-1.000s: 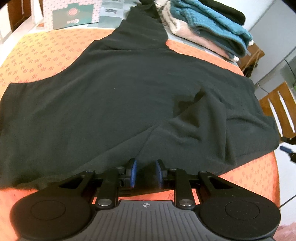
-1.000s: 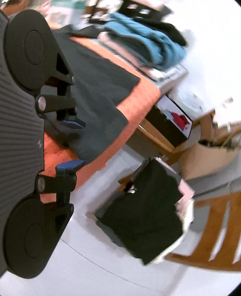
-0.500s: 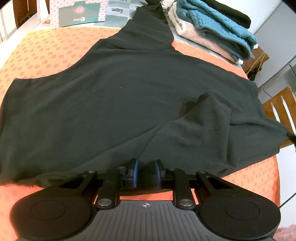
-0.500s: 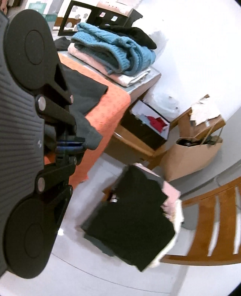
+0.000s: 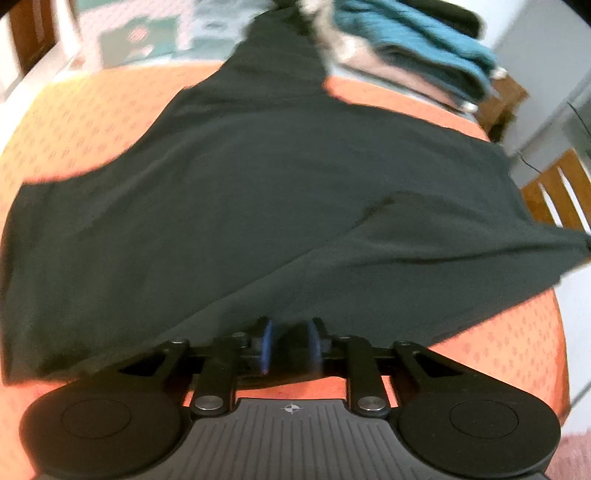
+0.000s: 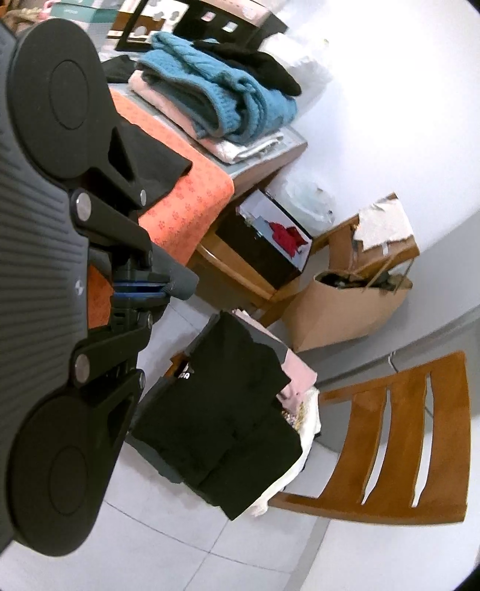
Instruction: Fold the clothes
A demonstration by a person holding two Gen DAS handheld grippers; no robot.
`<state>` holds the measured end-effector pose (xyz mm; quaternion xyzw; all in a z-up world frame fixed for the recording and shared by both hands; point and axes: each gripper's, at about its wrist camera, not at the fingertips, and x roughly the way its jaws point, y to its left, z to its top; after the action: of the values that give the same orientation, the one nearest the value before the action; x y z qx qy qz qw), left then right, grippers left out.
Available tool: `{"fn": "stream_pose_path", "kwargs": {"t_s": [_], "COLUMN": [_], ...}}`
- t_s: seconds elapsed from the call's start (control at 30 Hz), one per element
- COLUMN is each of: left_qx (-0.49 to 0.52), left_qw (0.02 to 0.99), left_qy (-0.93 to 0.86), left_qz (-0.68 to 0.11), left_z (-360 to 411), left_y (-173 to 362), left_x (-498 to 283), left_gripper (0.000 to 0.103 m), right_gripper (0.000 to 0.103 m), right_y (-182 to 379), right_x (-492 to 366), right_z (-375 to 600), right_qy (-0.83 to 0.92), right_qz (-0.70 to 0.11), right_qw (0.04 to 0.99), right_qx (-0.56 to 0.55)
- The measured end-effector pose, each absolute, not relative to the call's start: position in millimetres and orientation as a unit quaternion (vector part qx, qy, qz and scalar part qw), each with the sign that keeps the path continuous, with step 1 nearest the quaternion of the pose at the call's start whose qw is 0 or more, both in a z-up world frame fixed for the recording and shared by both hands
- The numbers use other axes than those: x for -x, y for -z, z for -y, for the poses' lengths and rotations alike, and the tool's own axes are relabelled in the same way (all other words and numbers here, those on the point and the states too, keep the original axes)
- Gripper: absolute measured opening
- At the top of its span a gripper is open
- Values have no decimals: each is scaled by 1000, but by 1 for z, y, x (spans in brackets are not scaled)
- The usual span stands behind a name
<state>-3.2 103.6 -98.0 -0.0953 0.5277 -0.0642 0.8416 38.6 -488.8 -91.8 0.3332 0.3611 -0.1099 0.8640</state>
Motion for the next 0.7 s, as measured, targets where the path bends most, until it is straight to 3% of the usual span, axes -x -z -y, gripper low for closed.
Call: {"fn": "stream_pose_path", "kwargs": {"t_s": [0.33,0.43,0.5,0.6,0.7], "left_qx": [4,-6,-15,-21,-18], "left_qw": [842,839,840,840,840], "left_qy": [148,155,159,167,177], "left_qz": [-519,-521,-519,-515,-512], "left_z": [-58,-54,-52,-47,-43], "left_y": [94,97,97,98,98], "left_x": [7,6,5,3,0], "left_gripper": [43,46,49,49,49], "right_gripper": [4,16,31,41,44], "right_y": [88,105,101,91,76], "right_x": [-42,-51,-54,-58,-63], "right_z": [482,476,464,443,416], "right_qy": [119,128,119,96,44], "right_qz": [-379,-421,-430,-435,-432], "right_qw": [869,864,874,887,898], "right_qx": [-293,-243,-194,-121,-77]}}
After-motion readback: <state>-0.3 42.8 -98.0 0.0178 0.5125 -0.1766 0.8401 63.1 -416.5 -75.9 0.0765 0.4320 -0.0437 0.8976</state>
